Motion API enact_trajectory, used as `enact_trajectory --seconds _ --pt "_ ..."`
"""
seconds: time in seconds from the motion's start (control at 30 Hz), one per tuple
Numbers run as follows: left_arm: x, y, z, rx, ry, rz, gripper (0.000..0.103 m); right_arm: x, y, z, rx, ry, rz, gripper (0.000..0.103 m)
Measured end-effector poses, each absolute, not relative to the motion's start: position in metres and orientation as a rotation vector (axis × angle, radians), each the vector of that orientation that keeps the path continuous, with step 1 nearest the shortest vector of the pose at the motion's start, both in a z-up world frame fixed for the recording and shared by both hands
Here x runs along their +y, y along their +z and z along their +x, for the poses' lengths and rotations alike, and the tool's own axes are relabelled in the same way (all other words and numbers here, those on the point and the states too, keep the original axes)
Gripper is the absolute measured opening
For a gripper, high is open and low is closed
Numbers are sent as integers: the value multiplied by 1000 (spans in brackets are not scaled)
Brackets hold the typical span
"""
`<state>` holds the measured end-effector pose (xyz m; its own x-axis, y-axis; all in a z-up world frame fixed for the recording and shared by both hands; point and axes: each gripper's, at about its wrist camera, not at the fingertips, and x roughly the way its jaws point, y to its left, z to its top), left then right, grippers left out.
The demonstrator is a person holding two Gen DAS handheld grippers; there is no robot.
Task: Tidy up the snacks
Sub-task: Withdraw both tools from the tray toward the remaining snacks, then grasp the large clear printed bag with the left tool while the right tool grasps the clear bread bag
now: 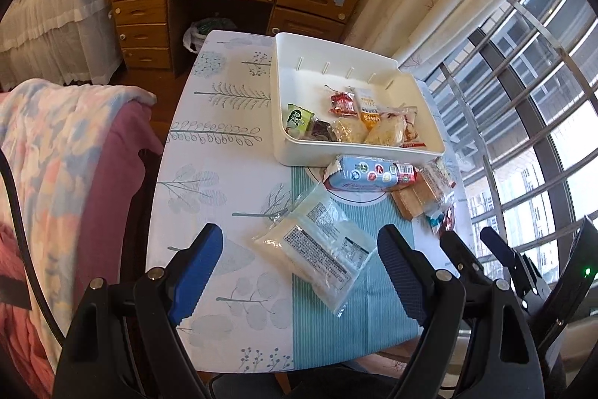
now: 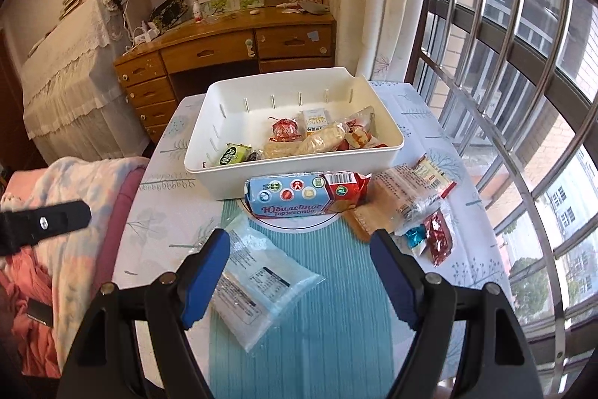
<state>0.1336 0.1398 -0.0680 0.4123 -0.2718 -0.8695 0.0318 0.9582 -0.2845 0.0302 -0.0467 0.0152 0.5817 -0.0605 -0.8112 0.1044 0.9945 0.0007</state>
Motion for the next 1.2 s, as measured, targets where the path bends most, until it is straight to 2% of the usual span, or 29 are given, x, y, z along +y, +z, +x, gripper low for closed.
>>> enact_trajectory --seconds 0.43,1.2 --pt "105 -78 133 1172 4 -370 84 -99 9 37 960 67 -57 78" --pt "57 -185 123 1387 341 -750 84 -176 -31 63 1072 274 -215 78"
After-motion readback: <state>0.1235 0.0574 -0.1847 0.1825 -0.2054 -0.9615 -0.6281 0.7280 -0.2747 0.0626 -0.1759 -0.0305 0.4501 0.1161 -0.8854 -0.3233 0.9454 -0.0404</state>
